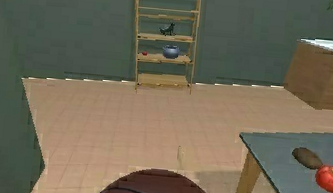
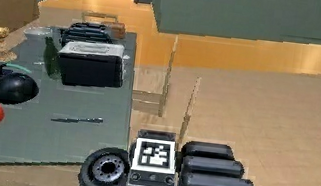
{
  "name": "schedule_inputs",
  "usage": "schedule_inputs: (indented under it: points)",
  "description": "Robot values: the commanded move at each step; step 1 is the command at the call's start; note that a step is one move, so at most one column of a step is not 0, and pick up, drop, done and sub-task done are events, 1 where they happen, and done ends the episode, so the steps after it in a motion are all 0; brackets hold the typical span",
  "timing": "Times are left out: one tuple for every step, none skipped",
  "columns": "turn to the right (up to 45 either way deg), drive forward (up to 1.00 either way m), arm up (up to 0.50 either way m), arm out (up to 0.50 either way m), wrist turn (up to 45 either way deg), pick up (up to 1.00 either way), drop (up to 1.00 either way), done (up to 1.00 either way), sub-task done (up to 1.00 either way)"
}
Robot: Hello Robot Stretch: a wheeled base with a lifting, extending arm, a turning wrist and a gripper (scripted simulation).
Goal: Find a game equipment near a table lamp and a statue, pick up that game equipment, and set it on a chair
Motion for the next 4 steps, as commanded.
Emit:
schedule_inputs:
  points:
    - [-3.0, 0.00, 0.00, 0.00, 0.0, 0.00, 0.00, 0.00, 0.00]
    - [36.0, 0.00, 0.00, 0.00, 0.0, 0.00, 0.00, 0.00, 0.00]
    - [-21.0, 0.00, 0.00, 0.00, 0.0, 0.00, 0.00, 0.00, 0.00]
    - [12.0, 0.00, 0.00, 0.00, 0.0, 0.00, 0.00, 0.00, 0.00]
